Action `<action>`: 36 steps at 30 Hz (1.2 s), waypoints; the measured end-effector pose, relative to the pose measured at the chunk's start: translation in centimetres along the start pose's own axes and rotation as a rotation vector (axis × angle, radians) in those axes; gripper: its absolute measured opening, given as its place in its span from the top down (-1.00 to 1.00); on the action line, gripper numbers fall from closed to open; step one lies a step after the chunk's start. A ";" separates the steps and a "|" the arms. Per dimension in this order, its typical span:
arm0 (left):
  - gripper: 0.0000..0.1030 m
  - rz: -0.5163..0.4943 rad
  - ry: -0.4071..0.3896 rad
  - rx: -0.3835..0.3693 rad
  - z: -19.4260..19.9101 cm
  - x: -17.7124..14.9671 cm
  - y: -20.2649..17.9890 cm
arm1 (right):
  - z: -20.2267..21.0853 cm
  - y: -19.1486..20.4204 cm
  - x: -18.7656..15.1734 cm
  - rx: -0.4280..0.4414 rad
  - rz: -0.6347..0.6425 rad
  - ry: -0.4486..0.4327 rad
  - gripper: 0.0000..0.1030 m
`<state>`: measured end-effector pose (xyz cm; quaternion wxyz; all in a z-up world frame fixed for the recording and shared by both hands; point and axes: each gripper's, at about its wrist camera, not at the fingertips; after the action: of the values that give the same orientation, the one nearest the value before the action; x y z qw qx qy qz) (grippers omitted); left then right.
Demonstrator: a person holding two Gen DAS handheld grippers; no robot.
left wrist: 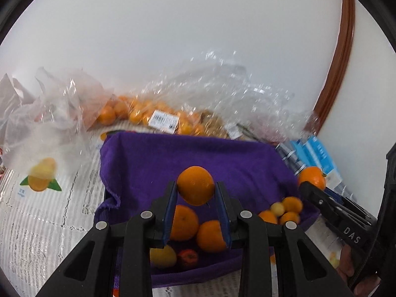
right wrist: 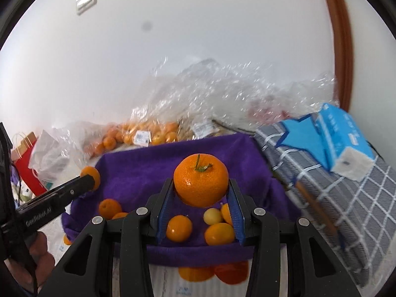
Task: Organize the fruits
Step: 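Carry the orange with the left tool while the right tool carries the stemmed orange over the towel, then open the left tool onto the towel while the right tool releases its orange there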
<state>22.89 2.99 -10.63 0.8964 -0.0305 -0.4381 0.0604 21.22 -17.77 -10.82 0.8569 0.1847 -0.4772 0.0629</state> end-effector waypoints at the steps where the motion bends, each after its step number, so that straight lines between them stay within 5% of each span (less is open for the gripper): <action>1: 0.43 0.000 0.011 0.003 -0.3 -0.2 0.0 | -0.4 0.0 -0.2 -0.002 0.003 0.009 0.18; 32: 0.42 0.008 0.041 -0.072 -1.6 -1.2 -0.4 | -3.4 -1.2 -2.2 -0.009 -0.005 0.090 0.17; 36: 0.37 0.012 0.028 -0.049 -1.5 -1.1 -0.2 | -2.7 -1.1 -2.2 -0.024 0.009 0.072 -0.02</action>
<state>23.43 2.62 -12.40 0.9011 -0.0557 -0.4265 0.0545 22.52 -17.57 -14.26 0.8753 0.1698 -0.4476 0.0675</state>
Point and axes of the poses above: each gripper's, at about its wrist camera, not at the fingertips, and z roughly against the way its jaws point, y to its left, x to its top, and after that the axes turned 14 degrees about x, right-handed
